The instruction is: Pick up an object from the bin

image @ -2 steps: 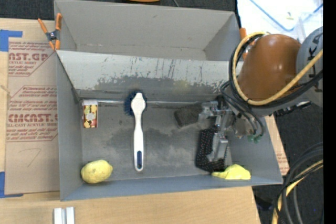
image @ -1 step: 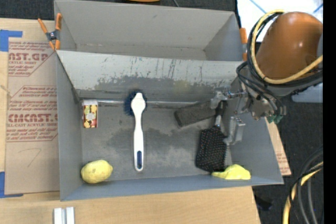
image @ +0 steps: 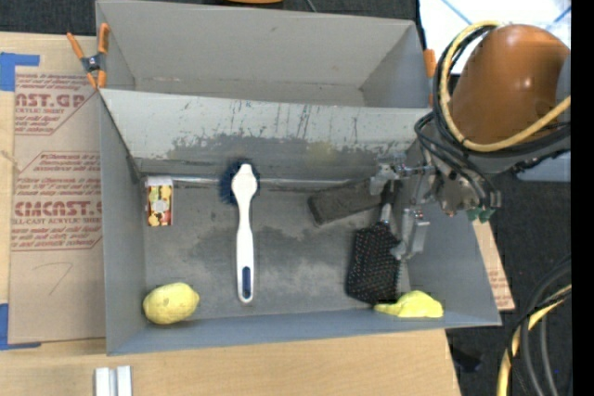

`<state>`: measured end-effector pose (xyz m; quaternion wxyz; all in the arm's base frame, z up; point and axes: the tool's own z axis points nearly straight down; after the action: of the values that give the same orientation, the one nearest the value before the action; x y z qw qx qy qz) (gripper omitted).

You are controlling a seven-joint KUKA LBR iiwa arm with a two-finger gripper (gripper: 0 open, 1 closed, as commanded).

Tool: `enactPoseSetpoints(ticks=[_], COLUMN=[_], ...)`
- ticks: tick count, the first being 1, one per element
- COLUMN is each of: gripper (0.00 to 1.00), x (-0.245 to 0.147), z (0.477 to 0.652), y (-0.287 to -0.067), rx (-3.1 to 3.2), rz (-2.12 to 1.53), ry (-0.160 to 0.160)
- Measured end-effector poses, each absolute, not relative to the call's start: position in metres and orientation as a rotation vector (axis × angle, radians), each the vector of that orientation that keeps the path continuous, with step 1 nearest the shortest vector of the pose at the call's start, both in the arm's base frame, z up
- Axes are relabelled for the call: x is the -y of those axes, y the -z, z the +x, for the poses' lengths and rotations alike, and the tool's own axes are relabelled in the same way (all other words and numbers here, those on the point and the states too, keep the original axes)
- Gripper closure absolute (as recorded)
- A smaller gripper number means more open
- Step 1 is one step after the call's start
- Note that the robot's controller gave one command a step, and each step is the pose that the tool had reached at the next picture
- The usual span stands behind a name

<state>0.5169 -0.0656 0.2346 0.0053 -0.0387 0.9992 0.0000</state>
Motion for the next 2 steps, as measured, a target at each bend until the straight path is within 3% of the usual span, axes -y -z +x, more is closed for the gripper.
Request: enactPoseSetpoints(ticks=[1,2], gripper=[0.00,0.00], x=[0.051,0.048], z=[0.528,0.523], y=[-0.239,-0.160], rx=[-3.099,-3.097], rz=[-0.436,-0.448], ry=[0.002,-0.001])
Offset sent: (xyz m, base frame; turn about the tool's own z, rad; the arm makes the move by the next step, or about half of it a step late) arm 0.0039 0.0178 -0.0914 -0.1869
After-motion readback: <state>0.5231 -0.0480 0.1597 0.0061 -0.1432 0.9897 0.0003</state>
